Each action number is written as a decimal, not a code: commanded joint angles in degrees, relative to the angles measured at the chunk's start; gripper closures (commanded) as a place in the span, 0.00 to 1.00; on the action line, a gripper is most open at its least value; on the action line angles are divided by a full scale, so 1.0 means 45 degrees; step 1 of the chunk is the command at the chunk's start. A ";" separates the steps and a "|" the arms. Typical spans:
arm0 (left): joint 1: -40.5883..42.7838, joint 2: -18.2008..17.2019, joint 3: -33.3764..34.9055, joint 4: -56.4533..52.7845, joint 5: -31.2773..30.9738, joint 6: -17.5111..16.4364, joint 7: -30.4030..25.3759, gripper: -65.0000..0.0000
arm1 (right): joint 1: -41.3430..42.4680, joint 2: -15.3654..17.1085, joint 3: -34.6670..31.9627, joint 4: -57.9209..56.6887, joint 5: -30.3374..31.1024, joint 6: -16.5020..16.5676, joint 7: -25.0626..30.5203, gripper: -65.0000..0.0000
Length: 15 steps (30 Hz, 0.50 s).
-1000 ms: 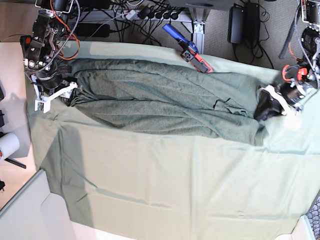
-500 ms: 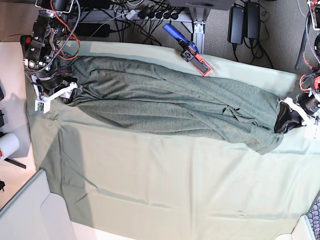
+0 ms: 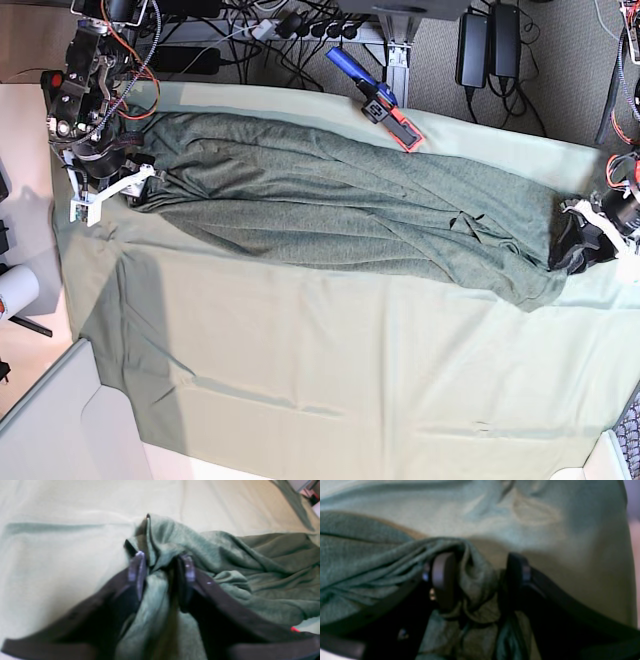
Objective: Fold the T-shirt properly
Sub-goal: 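Drag the held shirt end with the left gripper to straighten the long roll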
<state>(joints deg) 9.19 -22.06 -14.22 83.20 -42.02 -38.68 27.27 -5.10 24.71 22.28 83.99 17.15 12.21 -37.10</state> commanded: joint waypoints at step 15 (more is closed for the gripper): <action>-0.1569 -0.0112 0.0743 -0.2560 -0.0136 -0.0219 -0.0379 0.51 | 0.0136 0.0243 0.0141 0.0180 0.0053 -0.0058 0.0272 0.50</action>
<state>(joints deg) 2.79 -21.76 -10.63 71.09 -42.15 -39.16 26.13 -5.10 24.73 22.28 83.99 17.15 12.21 -37.08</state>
